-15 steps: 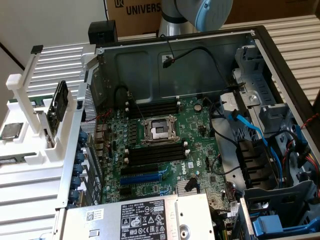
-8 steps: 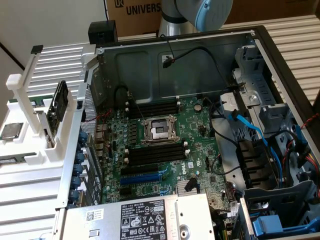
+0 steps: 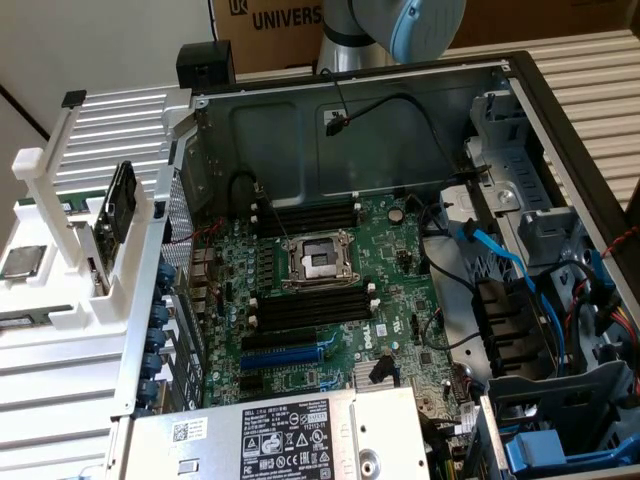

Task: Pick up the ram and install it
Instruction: 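Pick up the ram and move it above insertion slot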

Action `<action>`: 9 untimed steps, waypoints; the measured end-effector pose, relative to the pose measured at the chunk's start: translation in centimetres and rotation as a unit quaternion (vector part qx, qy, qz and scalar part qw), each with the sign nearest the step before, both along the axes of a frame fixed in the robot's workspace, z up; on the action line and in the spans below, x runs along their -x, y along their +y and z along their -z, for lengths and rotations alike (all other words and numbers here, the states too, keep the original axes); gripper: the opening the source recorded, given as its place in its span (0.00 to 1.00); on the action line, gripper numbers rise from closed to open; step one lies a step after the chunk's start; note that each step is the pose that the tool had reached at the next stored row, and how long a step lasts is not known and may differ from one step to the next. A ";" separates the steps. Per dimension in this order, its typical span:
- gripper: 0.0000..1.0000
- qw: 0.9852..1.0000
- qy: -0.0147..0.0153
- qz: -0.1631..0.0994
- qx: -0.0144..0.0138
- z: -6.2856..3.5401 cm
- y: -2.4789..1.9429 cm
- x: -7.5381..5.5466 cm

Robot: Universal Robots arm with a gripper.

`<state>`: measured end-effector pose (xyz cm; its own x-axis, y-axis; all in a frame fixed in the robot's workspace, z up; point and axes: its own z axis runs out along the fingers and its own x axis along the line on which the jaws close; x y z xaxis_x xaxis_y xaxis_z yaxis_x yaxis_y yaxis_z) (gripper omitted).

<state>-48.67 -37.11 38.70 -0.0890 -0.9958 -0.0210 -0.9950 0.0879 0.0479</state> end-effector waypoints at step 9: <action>0.10 0.999 0.000 -0.032 0.000 0.00 0.00 -0.3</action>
<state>-48.41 -37.12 38.69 -0.0248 -0.9995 -0.0211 -0.9986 0.0238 0.0479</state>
